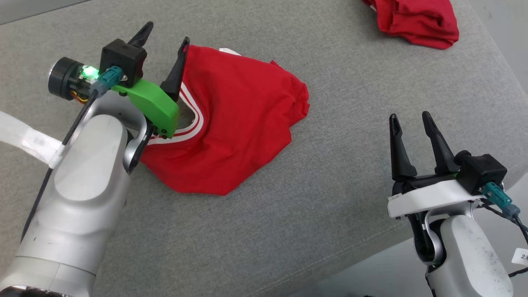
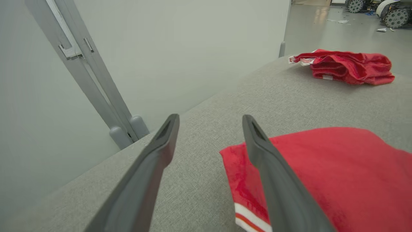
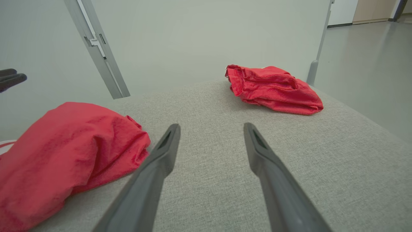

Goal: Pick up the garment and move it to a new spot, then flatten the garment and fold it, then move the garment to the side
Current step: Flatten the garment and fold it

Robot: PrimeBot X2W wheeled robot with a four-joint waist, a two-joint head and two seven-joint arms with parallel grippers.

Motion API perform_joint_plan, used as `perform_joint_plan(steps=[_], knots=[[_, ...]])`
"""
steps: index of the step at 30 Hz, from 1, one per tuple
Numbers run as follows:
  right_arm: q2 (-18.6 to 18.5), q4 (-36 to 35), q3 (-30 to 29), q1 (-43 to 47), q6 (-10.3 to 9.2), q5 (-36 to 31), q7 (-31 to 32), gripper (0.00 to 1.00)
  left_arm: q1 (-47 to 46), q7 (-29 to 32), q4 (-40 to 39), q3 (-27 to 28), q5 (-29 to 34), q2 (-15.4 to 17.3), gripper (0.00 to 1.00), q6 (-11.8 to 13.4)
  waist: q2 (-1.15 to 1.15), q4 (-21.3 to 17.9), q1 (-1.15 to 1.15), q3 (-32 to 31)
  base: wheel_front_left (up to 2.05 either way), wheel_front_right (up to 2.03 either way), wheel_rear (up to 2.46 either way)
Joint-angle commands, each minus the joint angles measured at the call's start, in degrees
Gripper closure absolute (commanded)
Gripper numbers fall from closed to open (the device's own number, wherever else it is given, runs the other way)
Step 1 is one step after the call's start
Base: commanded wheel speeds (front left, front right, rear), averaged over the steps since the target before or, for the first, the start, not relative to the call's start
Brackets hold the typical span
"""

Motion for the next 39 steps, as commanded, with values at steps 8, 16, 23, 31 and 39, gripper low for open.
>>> perform_joint_plan(steps=[8,16,23,31,39], knots=[[0.17,-1.03,-0.69,-0.98,-0.09,0.27,-0.24,0.0,-1.88,4.37,9.16,-8.03,-7.28,1.05,0.0,-0.12,0.0,-2.13,-0.01,3.28,0.0,0.0,0.0],[0.18,-1.07,-0.94,-0.98,-0.09,0.73,-0.25,0.0,-1.22,8.25,10.75,-17.11,-12.48,0.31,1.0,-0.15,0.0,-1.82,-0.01,3.29,0.0,0.0,0.0],[0.18,-1.24,-1.41,-0.72,-0.09,0.5,-0.25,0.0,-4.67,3.95,10.61,-18.86,-14.94,1.51,1.0,-0.15,0.0,-1.65,-0.01,2.14,0.0,0.0,0.0],[0.18,-1.29,-2.71,0.87,-0.09,-0.85,-0.25,0.0,-9.63,-5.91,10.08,-15.57,-14.03,3.03,1.0,2.47,0.0,0.82,-0.01,-1.26,0.0,0.0,0.0],[0.11,-0.97,-2.7,2.54,-0.09,-2.18,-0.21,0.0,-5.57,-8.59,2.43,-14.56,-12.25,2.41,1.0,4.57,0.0,5.7,-0.01,-5.13,0.0,0.0,0.0]])
